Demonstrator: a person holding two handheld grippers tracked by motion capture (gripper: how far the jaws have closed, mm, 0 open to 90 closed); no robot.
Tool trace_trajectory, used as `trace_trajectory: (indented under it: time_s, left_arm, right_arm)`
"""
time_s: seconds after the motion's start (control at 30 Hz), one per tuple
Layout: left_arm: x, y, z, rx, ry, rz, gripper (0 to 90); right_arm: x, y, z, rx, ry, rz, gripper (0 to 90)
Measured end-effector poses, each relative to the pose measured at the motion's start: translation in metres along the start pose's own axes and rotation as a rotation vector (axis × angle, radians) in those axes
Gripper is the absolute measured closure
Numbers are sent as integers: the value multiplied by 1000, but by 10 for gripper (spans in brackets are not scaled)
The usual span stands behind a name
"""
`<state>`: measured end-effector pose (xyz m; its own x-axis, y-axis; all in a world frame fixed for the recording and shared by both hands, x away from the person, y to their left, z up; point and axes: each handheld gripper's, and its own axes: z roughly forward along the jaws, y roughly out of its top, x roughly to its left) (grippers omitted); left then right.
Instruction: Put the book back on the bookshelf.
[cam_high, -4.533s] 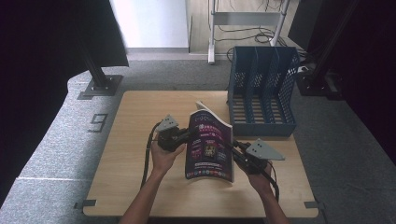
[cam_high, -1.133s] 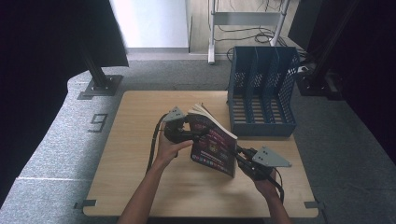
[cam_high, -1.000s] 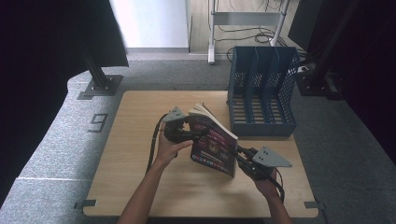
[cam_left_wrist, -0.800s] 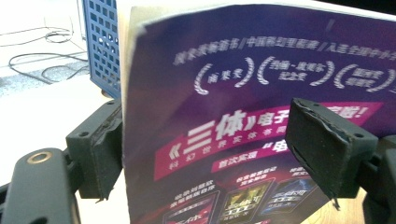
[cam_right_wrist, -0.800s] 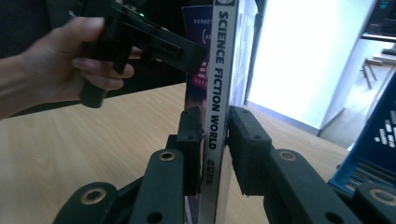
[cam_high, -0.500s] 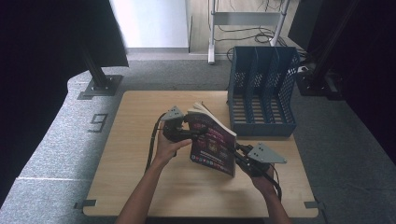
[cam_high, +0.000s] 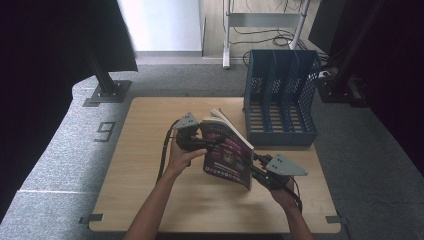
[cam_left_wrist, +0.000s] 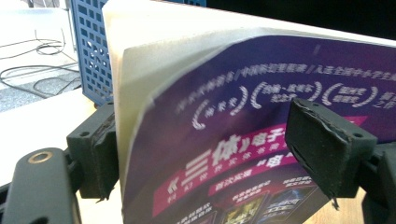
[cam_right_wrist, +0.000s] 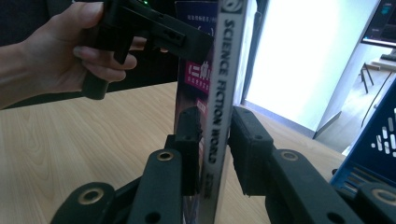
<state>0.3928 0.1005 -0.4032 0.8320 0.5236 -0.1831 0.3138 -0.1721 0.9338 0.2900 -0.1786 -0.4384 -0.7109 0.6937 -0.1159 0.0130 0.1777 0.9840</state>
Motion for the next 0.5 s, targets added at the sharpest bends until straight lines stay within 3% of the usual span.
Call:
trace_trajectory:
  time_s: [0.3, 0.5]
  left_arm:
    - [-1, 0, -1, 2, -4, -2, 175]
    - [-2, 0, 0, 3, -2, -5, 177]
  right_arm:
    - [-5, 10, 15, 41, -16, 30, 695]
    - [-10, 15, 21, 69, -48, 57, 747]
